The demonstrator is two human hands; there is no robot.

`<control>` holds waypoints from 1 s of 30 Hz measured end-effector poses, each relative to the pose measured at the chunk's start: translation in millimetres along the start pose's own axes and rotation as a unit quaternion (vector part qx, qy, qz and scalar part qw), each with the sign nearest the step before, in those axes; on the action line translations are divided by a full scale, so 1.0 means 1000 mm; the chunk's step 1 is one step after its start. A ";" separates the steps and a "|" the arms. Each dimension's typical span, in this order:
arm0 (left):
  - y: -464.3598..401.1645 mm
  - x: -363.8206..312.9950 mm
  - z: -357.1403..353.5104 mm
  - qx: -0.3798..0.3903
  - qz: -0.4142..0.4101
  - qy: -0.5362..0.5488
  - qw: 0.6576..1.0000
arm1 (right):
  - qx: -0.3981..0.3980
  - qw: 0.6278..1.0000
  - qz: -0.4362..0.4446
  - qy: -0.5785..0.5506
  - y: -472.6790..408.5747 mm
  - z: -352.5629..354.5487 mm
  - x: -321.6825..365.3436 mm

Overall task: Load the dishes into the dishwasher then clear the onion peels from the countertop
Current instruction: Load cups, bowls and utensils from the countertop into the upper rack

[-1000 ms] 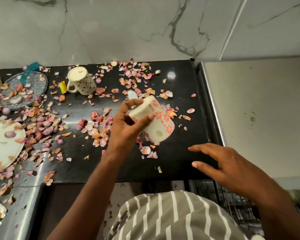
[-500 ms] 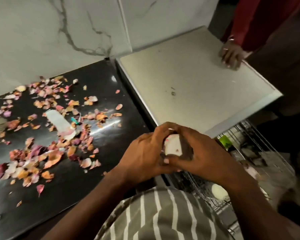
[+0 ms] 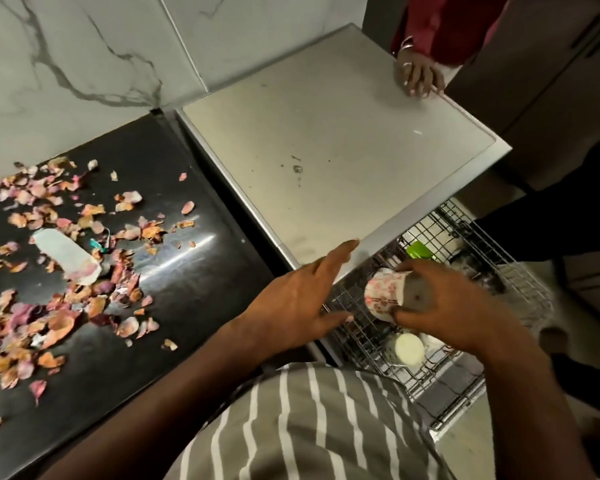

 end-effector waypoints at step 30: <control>0.078 0.064 0.010 -0.119 0.253 0.062 0.958 | 0.230 0.957 -0.025 0.177 -0.117 -0.239 -0.161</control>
Point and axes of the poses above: each hand's wrist, its own y-axis away from the middle knuckle, its own z-axis out of the back of the hand, x = y × z, the point moved 8 cm from there along -y, towards the middle knuckle, and after that the axes turned 4 degrees about z, right-handed, at the moved point
